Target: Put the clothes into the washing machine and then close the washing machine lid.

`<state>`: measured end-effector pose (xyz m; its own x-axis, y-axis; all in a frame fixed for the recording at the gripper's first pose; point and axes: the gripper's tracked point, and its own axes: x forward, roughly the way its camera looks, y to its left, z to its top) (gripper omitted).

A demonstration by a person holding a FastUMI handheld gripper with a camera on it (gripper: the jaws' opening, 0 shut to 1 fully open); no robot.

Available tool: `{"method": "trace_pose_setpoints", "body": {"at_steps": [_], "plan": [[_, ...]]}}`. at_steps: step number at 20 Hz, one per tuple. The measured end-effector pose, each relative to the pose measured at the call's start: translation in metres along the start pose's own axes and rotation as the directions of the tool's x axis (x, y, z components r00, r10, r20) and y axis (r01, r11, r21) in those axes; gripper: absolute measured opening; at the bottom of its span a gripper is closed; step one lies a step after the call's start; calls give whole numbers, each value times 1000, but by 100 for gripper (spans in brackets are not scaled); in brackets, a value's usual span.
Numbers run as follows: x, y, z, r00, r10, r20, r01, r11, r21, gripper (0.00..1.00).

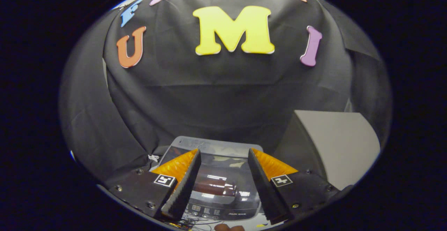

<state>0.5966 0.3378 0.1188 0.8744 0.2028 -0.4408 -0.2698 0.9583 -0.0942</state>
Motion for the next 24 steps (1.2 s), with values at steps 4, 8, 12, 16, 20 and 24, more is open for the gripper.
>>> {"method": "trace_pose_setpoints", "body": {"at_steps": [4, 8, 12, 16, 20, 24], "plan": [[-67, -20, 0, 995, -12, 99, 16, 999, -35, 86], [-136, -34, -20, 985, -11, 171, 14, 1000, -18, 86], [-202, -53, -33, 969, -23, 247, 25, 1000, -5, 85], [-257, -64, -44, 957, -28, 288, 27, 1000, 9, 85], [-299, -76, -58, 953, -32, 300, 24, 999, 31, 85], [-319, -83, -60, 949, -38, 313, 22, 998, 53, 85]]}}
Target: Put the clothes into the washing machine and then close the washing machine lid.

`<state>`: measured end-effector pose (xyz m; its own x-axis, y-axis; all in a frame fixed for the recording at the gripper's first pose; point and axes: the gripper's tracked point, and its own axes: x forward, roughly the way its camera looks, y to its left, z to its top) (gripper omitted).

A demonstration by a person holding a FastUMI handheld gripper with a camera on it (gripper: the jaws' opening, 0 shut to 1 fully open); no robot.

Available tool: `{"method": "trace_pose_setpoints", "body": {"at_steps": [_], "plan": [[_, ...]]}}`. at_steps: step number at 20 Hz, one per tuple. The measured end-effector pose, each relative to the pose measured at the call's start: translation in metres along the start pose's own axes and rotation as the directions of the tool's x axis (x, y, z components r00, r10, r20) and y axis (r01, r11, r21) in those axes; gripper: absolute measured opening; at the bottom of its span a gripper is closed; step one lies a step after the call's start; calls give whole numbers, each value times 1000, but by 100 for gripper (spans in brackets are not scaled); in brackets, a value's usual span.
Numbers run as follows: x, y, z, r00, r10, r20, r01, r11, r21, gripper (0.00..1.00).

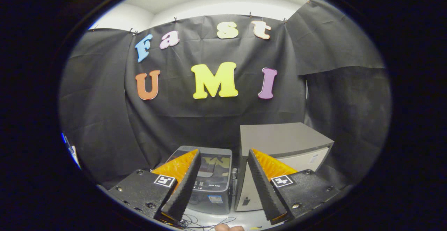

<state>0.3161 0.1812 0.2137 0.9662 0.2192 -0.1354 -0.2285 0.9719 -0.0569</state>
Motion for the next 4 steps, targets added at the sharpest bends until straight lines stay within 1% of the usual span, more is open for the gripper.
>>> {"method": "trace_pose_setpoints", "body": {"at_steps": [4], "plan": [[-3, -7, 7, 1000, -11, 8, 11, 1000, 7, 85]]}}
